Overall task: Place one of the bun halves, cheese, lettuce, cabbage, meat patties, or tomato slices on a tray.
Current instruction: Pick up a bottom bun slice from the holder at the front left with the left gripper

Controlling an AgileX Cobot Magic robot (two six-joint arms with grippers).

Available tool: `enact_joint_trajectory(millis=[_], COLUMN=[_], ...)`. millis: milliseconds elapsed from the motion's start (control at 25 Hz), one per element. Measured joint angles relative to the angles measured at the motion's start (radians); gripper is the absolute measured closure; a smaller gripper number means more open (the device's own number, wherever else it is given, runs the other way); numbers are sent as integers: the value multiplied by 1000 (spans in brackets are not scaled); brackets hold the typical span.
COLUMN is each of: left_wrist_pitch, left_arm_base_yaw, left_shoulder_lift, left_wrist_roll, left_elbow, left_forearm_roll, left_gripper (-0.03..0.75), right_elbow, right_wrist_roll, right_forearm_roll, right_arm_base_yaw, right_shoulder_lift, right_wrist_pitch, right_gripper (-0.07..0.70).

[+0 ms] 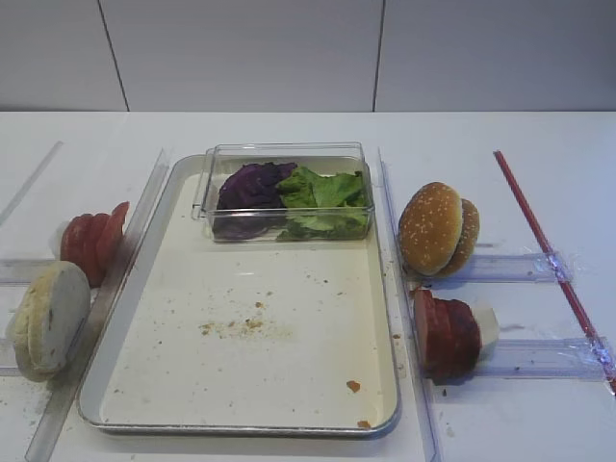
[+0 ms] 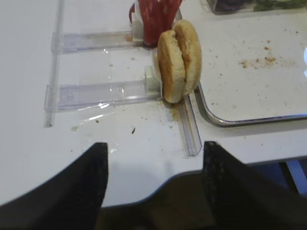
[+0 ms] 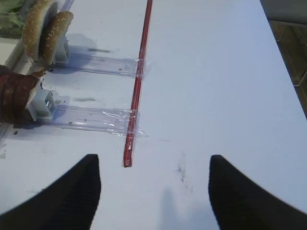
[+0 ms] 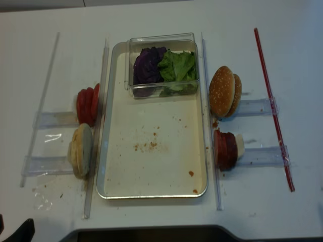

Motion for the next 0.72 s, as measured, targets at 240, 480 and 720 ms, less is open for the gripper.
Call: enact_joint_trajectory(millis=[240, 480, 720], left_wrist_pitch=[44, 59, 57], left_arm_base_yaw=[0, 0, 0], left_shoulder_lift=[210, 448, 714], left_wrist_roll=[-14, -47, -71], left_elbow=[-71, -192, -338], left_forearm_roll=[-30, -54, -58], left_gripper=[305, 305, 305], right_elbow=[0, 0, 0], right_wrist_roll=[0, 0, 0], right_forearm_roll=[0, 0, 0], right_arm_base_yaw=[0, 0, 0], right_shoulder_lift=[0, 0, 0], right_wrist_pitch=[0, 0, 0], right_gripper=[125, 125, 125])
